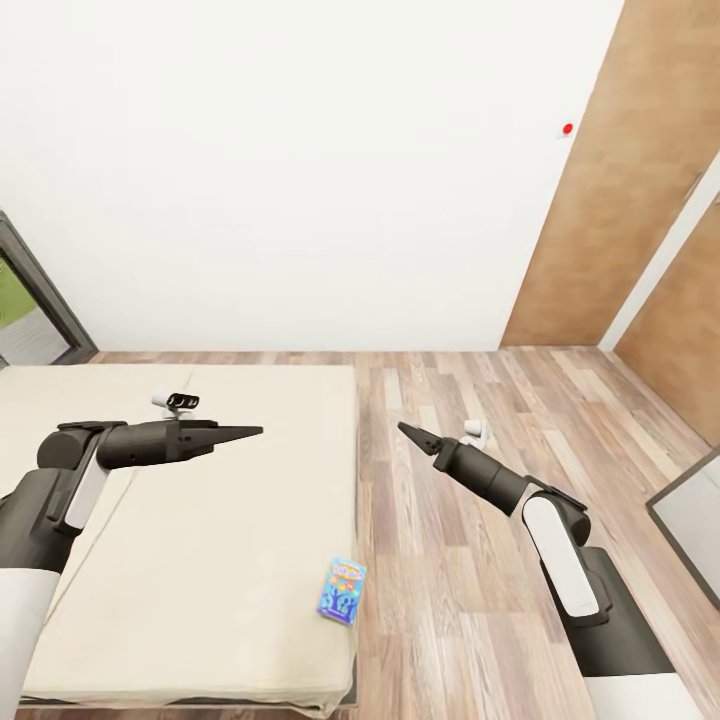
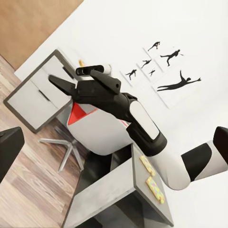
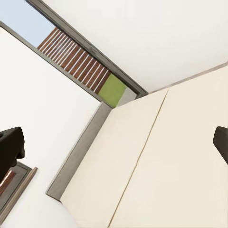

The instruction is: Put all the toys in the child's room - the three board games (two on the bed and one on the table), the two jigsaw puzzles on the table, and the tennis ball on the table - inside the toy box on the table in the child's room.

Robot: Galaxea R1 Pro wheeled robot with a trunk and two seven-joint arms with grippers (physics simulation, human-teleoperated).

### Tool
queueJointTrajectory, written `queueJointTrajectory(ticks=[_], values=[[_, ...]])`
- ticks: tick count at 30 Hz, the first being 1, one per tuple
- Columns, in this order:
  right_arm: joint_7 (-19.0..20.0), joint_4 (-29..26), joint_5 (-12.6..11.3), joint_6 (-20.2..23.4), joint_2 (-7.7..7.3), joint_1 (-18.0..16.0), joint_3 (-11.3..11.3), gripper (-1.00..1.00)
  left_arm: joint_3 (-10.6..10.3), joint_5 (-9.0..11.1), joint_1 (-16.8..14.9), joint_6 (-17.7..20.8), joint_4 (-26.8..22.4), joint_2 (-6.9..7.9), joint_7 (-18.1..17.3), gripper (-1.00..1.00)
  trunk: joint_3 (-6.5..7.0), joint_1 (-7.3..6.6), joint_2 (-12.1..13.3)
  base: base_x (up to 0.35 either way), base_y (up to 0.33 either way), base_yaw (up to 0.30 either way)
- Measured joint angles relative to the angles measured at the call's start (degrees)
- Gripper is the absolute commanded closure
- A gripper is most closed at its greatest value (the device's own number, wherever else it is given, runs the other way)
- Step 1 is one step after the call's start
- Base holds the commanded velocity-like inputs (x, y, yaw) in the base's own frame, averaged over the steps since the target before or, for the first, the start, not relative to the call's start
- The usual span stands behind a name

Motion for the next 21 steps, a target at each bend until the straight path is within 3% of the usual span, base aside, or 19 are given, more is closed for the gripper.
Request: queueJointTrajectory(ticks=[21], values=[[0.0, 0.0, -0.1, 0.0, 0.06, 0.0, 0.0, -1.00, 0.0, 0.0, 0.0, 0.0, 0.0, -0.04, 0.0, -1.00, 2.01, 0.00, 0.0, 0.000, 0.000, 0.082]])
